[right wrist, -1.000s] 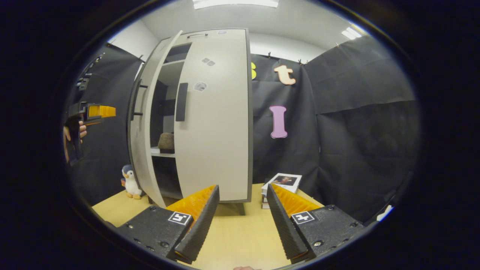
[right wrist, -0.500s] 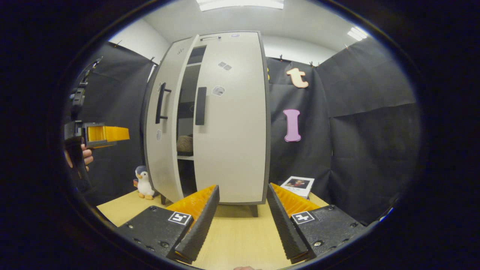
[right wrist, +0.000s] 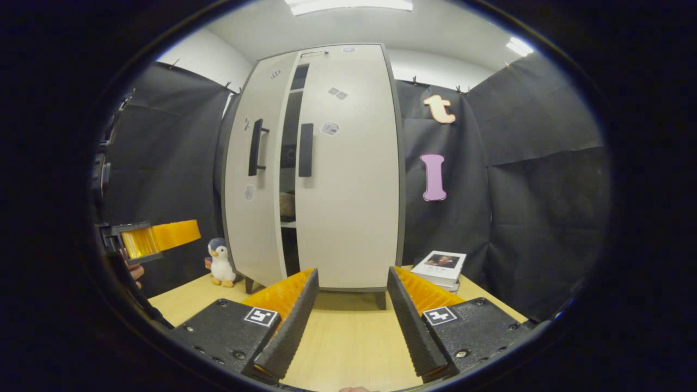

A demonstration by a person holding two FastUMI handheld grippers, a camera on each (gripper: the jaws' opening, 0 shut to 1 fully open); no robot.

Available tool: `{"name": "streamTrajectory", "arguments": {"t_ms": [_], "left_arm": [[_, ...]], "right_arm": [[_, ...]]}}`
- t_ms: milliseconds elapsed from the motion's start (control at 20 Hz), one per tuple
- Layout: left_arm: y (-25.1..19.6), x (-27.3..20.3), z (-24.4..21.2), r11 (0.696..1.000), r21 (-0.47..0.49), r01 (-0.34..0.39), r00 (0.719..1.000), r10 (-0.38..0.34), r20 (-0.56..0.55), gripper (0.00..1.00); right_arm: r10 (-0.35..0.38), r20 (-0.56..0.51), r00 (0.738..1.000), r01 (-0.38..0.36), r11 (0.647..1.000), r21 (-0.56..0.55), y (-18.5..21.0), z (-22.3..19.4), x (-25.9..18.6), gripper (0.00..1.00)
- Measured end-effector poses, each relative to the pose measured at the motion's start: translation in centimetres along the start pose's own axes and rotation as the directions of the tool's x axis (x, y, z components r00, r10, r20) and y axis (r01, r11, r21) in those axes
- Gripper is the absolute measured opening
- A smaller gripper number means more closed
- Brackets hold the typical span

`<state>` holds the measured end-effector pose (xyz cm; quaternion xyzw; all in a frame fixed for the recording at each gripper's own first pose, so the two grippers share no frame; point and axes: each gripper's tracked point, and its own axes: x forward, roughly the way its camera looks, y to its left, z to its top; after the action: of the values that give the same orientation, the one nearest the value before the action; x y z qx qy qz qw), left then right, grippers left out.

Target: Grab one shoe with the right hand and put it into the shoe cabinet, grab the other shoe with the left hand and put it into the shoe cabinet; then close the right door with the right hand and the left door with the left hand.

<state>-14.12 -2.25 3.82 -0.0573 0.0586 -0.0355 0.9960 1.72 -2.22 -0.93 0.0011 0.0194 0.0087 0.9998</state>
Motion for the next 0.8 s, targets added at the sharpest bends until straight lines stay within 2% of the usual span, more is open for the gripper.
{"name": "streamTrajectory", "arguments": {"t_ms": [200,800], "left_arm": [[-0.6,-0.7,-0.8,0.999,0.049,-0.007,1.0,0.008,-0.007,0.93],[-1.5,-0.9,-1.4,0.999,0.052,-0.003,1.0,0.004,-0.016,0.93]], "right_arm": [[0.004,-0.016,1.0,-0.004,1.0,0.012,0.4,-0.6,0.0,0.83],[0.004,-0.046,0.999,-0.002,1.0,0.028,0.3,-1.3,0.2,0.83]]}}
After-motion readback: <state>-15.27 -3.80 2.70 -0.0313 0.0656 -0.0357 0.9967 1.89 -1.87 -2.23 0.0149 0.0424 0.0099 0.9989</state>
